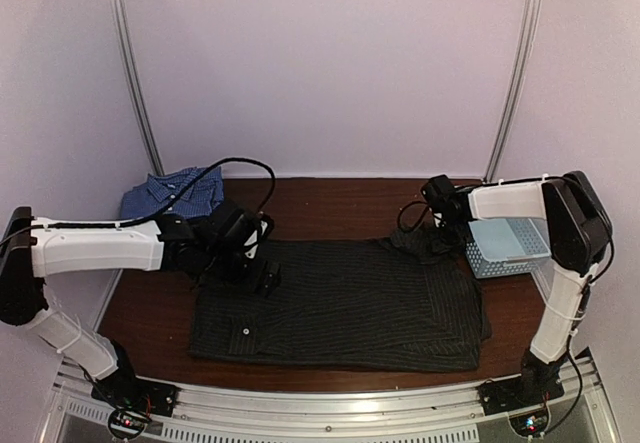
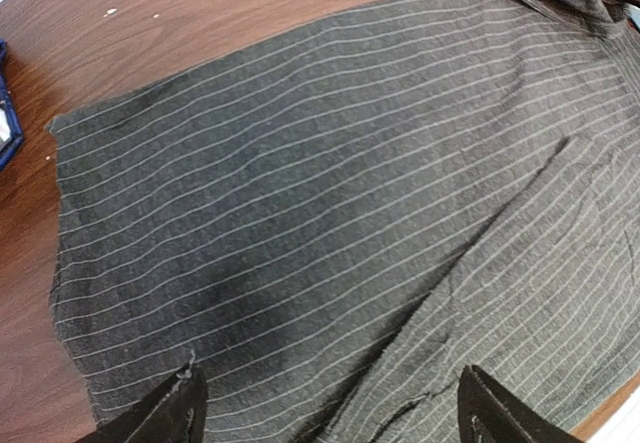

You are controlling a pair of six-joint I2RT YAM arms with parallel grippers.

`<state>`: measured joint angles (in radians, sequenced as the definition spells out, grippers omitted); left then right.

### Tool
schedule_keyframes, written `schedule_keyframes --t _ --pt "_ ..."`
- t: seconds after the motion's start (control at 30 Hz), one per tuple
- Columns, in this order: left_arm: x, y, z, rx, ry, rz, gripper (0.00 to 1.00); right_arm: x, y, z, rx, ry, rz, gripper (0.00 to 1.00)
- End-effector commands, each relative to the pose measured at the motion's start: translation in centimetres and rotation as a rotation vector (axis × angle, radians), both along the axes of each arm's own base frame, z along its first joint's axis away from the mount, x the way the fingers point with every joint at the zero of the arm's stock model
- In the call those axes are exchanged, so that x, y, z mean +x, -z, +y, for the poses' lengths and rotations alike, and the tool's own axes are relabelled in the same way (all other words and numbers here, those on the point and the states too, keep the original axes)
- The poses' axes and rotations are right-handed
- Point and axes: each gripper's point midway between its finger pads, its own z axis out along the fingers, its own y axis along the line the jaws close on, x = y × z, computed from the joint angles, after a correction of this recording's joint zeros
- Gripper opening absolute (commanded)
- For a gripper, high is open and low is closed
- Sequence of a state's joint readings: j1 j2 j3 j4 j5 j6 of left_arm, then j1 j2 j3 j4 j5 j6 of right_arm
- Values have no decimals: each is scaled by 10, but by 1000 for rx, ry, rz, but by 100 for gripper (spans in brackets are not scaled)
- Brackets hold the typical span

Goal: Fold and stack the long sleeve shirts
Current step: Pick up the sleeve from the center of the board.

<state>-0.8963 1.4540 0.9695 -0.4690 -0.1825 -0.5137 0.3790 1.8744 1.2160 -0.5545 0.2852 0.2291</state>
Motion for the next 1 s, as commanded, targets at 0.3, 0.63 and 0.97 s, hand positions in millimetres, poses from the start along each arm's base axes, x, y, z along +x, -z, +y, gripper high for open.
schedule_keyframes --t 0.3,0.63,0.97 --pt "67 -1 55 -87 -147 -7 88 -21 -116 -21 57 64 -232 0" --pt "113 -22 48 -96 -55 -2 87 -63 -235 0 329 -70 -432 0" --pt "156 -22 19 -58 126 16 85 -116 -314 23 515 -277 -516 0"
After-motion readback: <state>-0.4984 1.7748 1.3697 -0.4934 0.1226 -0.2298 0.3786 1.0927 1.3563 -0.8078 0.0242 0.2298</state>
